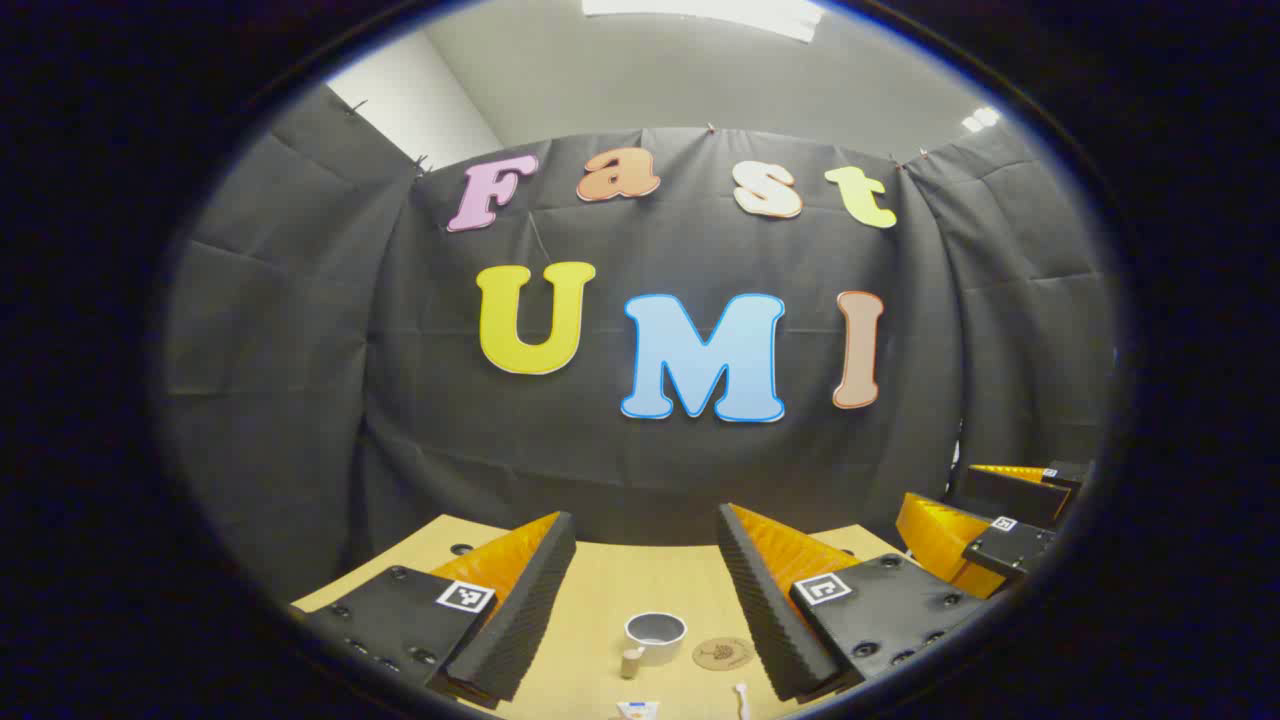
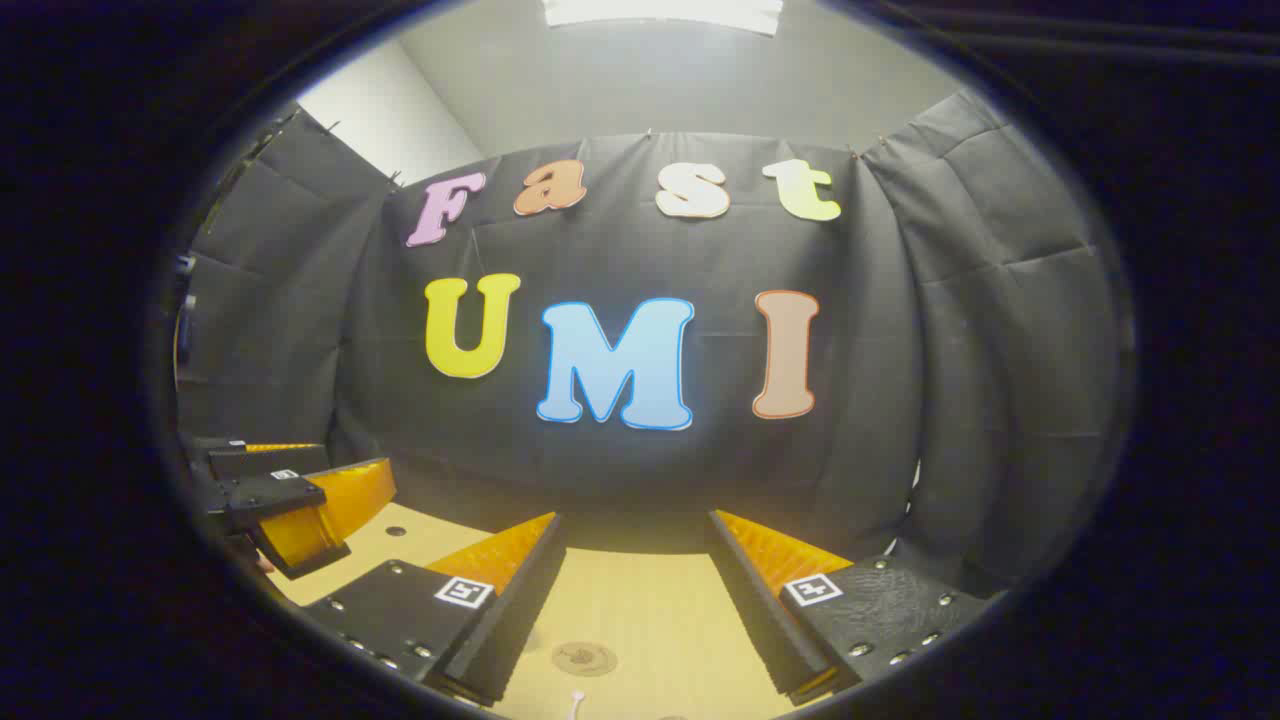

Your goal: Put the toothbrush and toothpaste on the desktop into the cup, then pick up the cup and place it on the coaster on the desktop.

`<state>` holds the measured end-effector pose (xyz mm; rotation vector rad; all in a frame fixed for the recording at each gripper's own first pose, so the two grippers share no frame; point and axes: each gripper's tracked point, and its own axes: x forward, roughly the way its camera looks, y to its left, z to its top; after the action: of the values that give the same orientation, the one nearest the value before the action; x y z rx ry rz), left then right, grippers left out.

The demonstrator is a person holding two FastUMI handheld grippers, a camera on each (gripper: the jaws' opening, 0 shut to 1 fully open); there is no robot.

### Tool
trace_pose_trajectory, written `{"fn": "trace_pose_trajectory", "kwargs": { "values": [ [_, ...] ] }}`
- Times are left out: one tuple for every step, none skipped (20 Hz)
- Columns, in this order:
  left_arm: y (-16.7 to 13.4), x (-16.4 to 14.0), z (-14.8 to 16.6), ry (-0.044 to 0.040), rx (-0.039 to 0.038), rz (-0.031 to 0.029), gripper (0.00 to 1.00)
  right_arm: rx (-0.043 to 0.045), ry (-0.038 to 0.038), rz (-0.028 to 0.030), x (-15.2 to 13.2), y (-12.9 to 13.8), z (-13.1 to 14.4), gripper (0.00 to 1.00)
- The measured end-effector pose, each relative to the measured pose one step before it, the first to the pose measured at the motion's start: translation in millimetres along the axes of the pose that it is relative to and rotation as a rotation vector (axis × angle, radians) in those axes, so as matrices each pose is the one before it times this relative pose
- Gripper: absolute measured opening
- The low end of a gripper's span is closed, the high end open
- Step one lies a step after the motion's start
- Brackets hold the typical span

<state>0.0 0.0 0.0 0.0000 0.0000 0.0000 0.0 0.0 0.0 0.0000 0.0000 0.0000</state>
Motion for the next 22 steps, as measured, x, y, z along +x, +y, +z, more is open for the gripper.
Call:
{"fn": "trace_pose_trajectory", "kwargs": {
  "values": [
    [-0.88, 0.05, -2.88, 0.00921, 0.00293, -0.00446, 0.96, 0.00050, 0.00989, 0.00540, 1.35, 2.95, -4.04, 0.90],
    [-1.14, 0.30, -3.76, 0.01477, 0.00149, -0.00516, 0.96, -0.00053, 0.01747, 0.00825, 1.16, 3.02, -4.06, 0.90],
    [-0.89, -0.54, -3.50, 0.01598, -0.00021, -0.00520, 0.96, 0.00158, 0.01962, 0.00667, 2.08, 2.23, -6.47, 0.90],
    [-1.21, -0.16, -3.96, 0.01701, -0.00100, -0.00522, 0.96, 0.00507, 0.01949, 0.00382, 1.54, 1.07, -4.67, 0.90],
    [-0.72, -1.04, -3.90, 0.01408, -0.00183, -0.00545, 0.96, 0.00744, 0.01630, 0.00098, 1.81, 0.60, -5.25, 0.90],
    [-1.16, -1.97, -4.67, 0.01239, -0.00052, -0.00350, 0.96, 0.00757, 0.01898, 0.00034, 1.84, -0.12, -4.74, 0.90],
    [-1.22, 0.67, -4.01, 0.01408, -0.00009, -0.00480, 0.96, 0.00623, 0.02648, 0.00025, 2.42, -0.51, -6.87, 0.90],
    [0.58, 0.63, -4.77, 0.01936, -0.00033, -0.00143, 0.96, 0.00203, 0.03382, -0.00594, 4.78, -1.03, -8.74, 0.90],
    [0.20, 0.70, -6.16, 0.02248, -0.00362, -0.00204, 0.96, 0.00312, 0.03434, -0.00089, 3.74, -1.08, -8.81, 0.90],
    [0.37, -0.09, -7.41, 0.02713, -0.00838, -0.00254, 0.96, 0.00324, 0.04055, 0.00492, 3.38, 1.70, -9.91, 0.90],
    [-0.11, 0.52, -4.19, 0.02424, -0.01050, -0.00098, 0.96, 0.00337, 0.04206, 0.00227, 3.16, 0.46, -12.01, 0.90],
    [1.29, 0.14, -8.67, 0.03218, -0.00722, 0.00084, 0.96, 0.00345, 0.04515, 0.00046, 2.83, 0.68, -10.62, 0.90],
    [0.66, -1.14, -9.79, 0.04213, -0.00446, -0.00065, 0.96, 0.00262, 0.04786, 0.00179, 3.67, 0.08, -12.62, 0.90],
    [0.81, -0.15, -12.58, 0.04675, -0.00231, 0.00299, 0.96, 0.00337, 0.04583, 0.00483, 3.03, 1.15, -11.38, 0.90],
    [2.15, -1.31, -11.44, 0.04781, -0.00455, -0.00017, 0.96, -0.00167, 0.04860, 0.00330, 3.39, 0.78, -14.38, 0.90],
    [-1.17, -0.63, -12.38, 0.04759, -0.00843, -0.01078, 0.96, -0.00288, 0.04975, 0.00597, 4.17, 1.58, -12.24, 0.91],
    [1.29, -0.72, -11.16, 0.04961, -0.00818, -0.00960, 0.96, -0.00180, 0.05465, 0.00566, 5.19, 2.61, -14.22, 0.91],
    [2.88, 0.61, -13.14, 0.04603, -0.00478, -0.00252, 0.93, -0.00075, 0.05413, 0.00613, 5.11, 2.25, -12.66, 0.91],
    [1.93, 2.33, -15.77, 0.04358, -0.00389, 0.00083, 0.96, 0.00481, 0.05025, 0.00856, 4.08, 2.19, -13.91, 0.91],
    [2.05, 2.12, -15.84, 0.04541, -0.00334, 0.00170, 0.93, 0.00660, 0.05297, 0.01107, 4.26, 2.05, -14.50, 0.90],
    [0.15, 1.52, -16.50, 0.05463, -0.00405, 0.00045, 0.96, 0.00429, 0.05297, 0.01143, 6.73, 3.86, -17.14, 0.90],
    [0.82, 1.69, -14.75, 0.05349, -0.00531, 0.00170, 0.96, 0.00060, 0.05668, 0.00766, 5.67, 2.07, -14.92, 0.91]
  ]
}}
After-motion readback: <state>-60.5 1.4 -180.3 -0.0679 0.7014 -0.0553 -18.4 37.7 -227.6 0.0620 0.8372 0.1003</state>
